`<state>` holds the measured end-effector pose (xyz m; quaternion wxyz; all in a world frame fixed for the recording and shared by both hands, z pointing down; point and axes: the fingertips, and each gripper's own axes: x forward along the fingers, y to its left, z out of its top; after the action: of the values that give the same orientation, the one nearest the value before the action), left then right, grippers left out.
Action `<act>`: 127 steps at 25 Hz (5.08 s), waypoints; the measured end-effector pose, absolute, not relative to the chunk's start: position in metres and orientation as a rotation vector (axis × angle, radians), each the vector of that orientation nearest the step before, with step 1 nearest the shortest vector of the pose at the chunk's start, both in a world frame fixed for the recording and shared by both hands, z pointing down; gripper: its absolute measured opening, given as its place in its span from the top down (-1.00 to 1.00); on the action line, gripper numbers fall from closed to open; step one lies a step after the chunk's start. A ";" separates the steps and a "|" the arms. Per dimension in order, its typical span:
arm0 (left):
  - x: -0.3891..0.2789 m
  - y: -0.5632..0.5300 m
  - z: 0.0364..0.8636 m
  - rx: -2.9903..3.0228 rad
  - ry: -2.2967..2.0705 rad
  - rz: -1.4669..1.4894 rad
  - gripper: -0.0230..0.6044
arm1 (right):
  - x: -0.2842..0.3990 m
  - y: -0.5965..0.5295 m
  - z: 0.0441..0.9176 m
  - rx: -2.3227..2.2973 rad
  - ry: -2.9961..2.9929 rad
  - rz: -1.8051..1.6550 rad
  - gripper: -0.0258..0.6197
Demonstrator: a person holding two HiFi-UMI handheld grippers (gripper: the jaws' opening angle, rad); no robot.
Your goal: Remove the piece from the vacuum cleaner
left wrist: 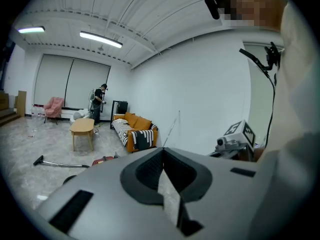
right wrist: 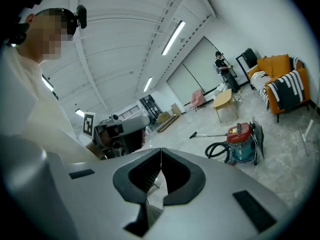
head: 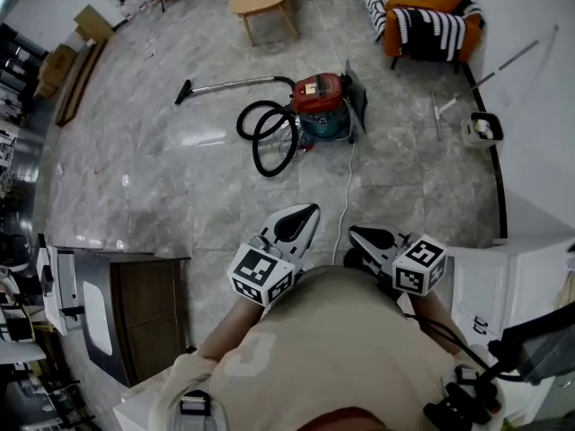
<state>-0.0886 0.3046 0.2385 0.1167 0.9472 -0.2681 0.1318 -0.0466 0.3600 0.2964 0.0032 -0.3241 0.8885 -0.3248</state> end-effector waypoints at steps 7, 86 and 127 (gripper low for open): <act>-0.063 0.291 0.243 2.766 -0.841 0.470 0.92 | -0.044 0.350 0.308 -0.910 2.944 -0.920 0.91; 0.013 -0.002 0.275 2.521 -0.818 0.260 0.92 | 0.036 0.047 0.322 -0.880 3.003 -0.943 0.91; 0.017 -0.238 0.305 2.630 -0.564 0.436 0.92 | 0.085 -0.148 0.360 -1.473 2.614 -1.351 0.91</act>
<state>0.0170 -0.2376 0.3054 0.2071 0.9443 -0.2024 0.1567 0.0849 -0.1479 0.3604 -0.0744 -0.4465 0.7922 -0.4094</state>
